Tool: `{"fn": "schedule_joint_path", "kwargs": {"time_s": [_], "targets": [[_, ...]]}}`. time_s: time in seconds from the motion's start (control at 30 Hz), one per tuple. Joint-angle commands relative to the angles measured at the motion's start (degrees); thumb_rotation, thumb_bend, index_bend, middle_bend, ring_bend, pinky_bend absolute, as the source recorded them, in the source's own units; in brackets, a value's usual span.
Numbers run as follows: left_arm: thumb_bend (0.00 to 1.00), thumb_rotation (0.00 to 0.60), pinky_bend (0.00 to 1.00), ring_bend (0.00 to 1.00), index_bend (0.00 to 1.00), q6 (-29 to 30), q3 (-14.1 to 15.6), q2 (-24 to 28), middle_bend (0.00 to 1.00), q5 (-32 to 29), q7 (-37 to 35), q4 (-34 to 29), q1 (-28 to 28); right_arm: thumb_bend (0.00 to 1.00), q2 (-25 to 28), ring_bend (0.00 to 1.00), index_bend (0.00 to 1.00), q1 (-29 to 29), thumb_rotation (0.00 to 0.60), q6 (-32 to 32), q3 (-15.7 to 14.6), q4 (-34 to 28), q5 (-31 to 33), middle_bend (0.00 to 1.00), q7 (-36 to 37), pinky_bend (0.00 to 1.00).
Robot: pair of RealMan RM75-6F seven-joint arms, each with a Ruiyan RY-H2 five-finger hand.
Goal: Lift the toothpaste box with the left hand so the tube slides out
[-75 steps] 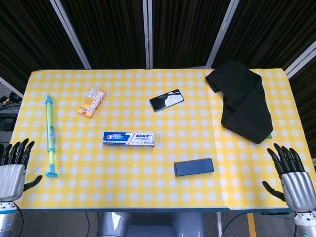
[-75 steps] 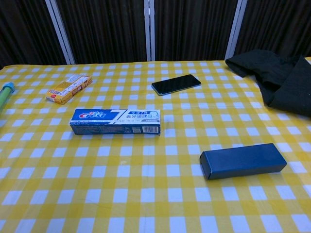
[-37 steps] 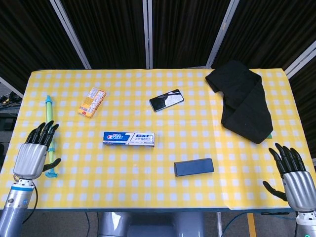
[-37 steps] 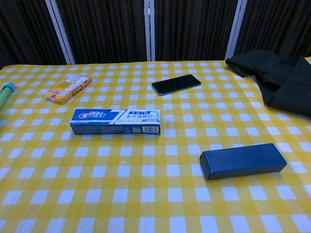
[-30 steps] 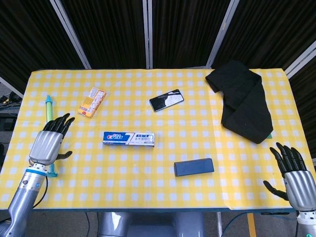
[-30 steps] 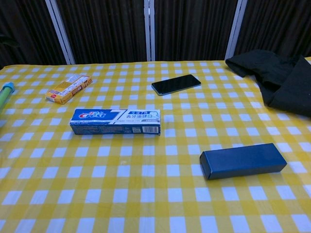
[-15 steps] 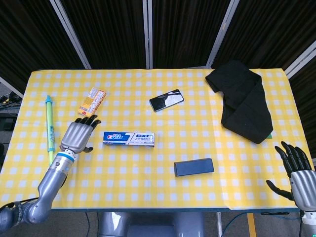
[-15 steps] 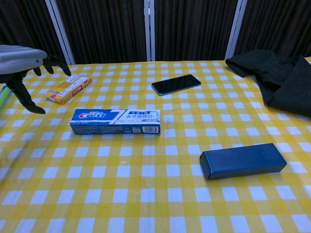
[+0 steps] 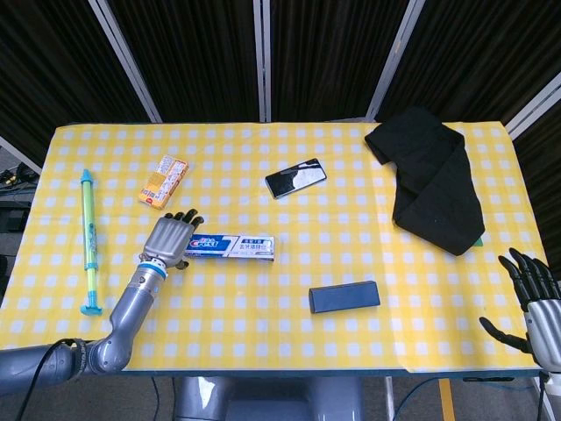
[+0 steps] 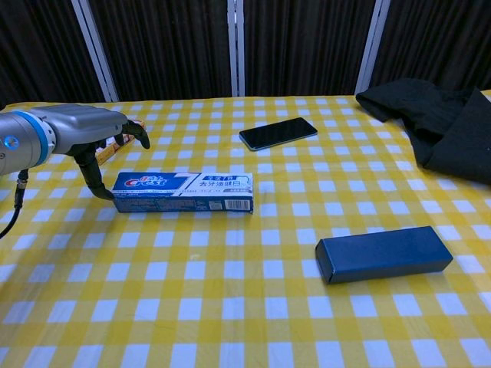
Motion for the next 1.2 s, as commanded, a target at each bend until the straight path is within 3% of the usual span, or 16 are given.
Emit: {"fn": "schedule_joint_path", "kwargs": {"time_s": [0.03,0.43,0.6,0.73,1.03,1.2], "targets": [[0.16,0.6,0.25,0.19,0.2,-0.87,0.51,-2.78,0.1,-2.27,0.32,3.33,-2.23,0.07,-0.02,0.0,0.02,0.09,0.6,-0.29,0.12,0.26,0.39,0.0,0.3,0.0],[0.19,0.6,0.27,0.22,0.25,-1.89,2.25,-9.85,0.14,-4.88,-0.17,11.3,-7.57,0.07,-0.14,0.0,0.03,0.55,0.6,-1.66,0.67,1.25,1.96,0.0,1.67,0.0],[0.39,0.6,0.37,0.35,0.43,0.76,3.09,-11.47,0.3,-2.63,-1.44,12.81,-7.48,0.07,-0.08,0.0,0.03,0.51,0.6,-1.54,0.75,1.27,2.0,0.0,1.96,0.0],[0.42,0.6,0.4,0.39,0.48,1.76,3.64,-11.86,0.34,-1.53,-2.37,13.31,-7.15,0.07,-0.09,0.0,0.03,0.4,0.6,-1.16,0.77,1.21,1.78,0.0,1.94,0.0],[0.42,0.6,0.4,0.39,0.49,4.6,4.73,-9.5,0.35,3.27,-3.49,11.03,-6.21,0.07,-0.19,0.0,0.03,0.34,0.6,-0.99,0.68,0.98,1.47,0.0,1.4,0.0],[0.42,0.6,0.4,0.39,0.49,6.71,5.81,-3.83,0.35,6.94,-1.82,6.22,-5.81,0.07,-0.13,0.0,0.03,0.15,0.6,-0.48,0.69,0.63,1.23,0.0,0.98,0.0]]}}
